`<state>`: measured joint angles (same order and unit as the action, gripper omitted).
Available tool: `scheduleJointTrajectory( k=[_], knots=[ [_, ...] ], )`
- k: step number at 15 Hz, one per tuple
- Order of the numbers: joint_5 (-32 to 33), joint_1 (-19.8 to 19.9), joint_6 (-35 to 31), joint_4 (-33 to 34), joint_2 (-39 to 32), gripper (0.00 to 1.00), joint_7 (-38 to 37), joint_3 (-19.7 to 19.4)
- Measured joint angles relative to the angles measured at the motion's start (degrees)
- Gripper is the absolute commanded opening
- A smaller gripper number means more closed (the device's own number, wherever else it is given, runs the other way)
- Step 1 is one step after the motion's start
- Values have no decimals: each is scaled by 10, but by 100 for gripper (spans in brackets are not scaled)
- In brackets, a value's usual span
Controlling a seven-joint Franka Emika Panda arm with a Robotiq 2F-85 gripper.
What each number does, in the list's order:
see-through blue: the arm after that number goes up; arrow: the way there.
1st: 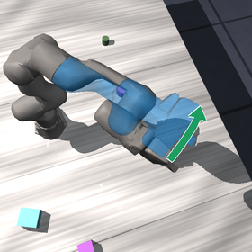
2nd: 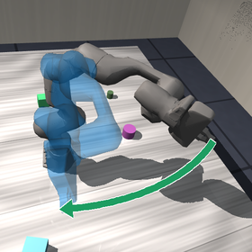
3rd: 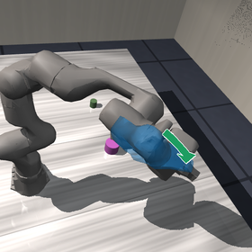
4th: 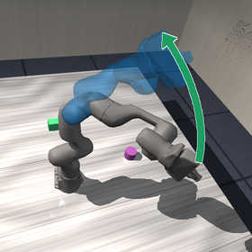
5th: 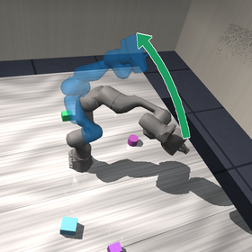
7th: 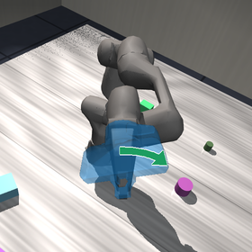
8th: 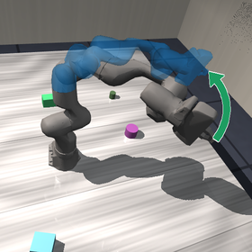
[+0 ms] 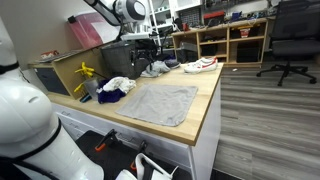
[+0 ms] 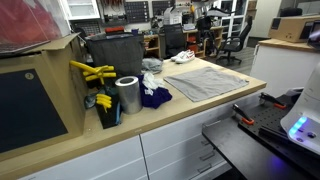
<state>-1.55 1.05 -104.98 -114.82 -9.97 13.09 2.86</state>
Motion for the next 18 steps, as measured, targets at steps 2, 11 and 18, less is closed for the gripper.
scheduleJointTrajectory(
  k=[2, 11, 18],
  knots=[
    [-1, 7, 51, -7, 34, 100, 0, -11],
    [-23, 14, 146, -24, 131, 100, -31, -38],
    [-29, 6, 155, -36, 199, 100, -106, -33]
  ],
)
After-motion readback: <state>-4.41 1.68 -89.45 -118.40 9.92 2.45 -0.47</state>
